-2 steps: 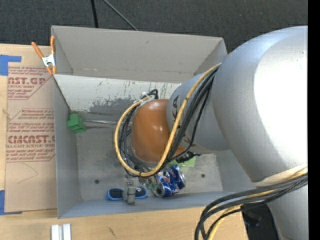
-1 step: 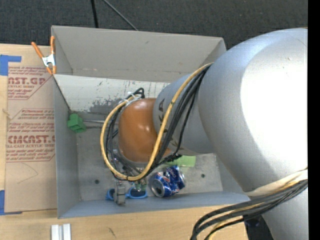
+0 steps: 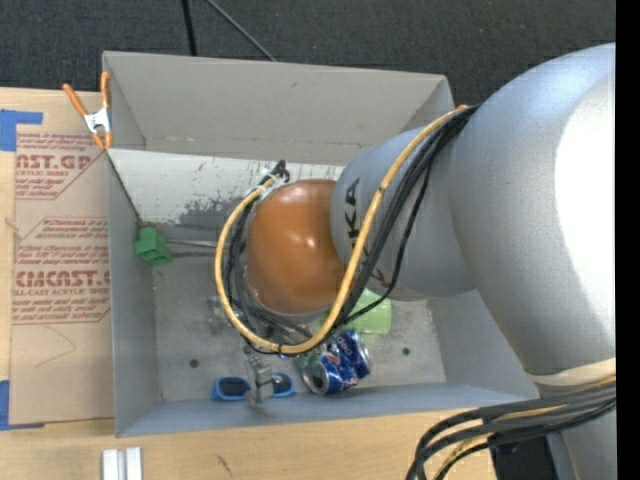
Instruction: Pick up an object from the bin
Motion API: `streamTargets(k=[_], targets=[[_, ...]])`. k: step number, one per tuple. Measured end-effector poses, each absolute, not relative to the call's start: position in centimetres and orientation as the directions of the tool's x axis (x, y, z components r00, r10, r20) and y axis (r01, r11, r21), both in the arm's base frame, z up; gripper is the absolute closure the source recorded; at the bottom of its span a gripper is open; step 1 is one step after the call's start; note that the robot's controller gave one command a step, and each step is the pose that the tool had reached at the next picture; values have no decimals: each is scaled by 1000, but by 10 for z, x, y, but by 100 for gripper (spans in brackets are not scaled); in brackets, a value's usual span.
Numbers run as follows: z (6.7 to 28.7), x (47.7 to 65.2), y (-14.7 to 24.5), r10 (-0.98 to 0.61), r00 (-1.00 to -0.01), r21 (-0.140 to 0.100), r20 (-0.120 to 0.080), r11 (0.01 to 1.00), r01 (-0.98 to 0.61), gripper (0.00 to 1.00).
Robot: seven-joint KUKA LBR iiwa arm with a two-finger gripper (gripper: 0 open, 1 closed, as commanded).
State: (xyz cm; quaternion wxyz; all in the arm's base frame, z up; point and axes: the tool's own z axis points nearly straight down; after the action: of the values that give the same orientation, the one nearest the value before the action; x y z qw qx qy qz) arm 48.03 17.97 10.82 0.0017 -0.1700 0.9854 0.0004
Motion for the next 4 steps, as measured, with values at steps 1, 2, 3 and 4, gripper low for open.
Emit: streamTargets(k=[1,2,3,4], targets=[[69,491,175,-322,-947,1,-4,947,-322,0],[71,486,185,-236,-972,1,-11,972,-236,0],[70,483,184,-235,-972,1,0,972,-235,100],[71,485,185,-235,-972,1,-5,972,-235,0]])
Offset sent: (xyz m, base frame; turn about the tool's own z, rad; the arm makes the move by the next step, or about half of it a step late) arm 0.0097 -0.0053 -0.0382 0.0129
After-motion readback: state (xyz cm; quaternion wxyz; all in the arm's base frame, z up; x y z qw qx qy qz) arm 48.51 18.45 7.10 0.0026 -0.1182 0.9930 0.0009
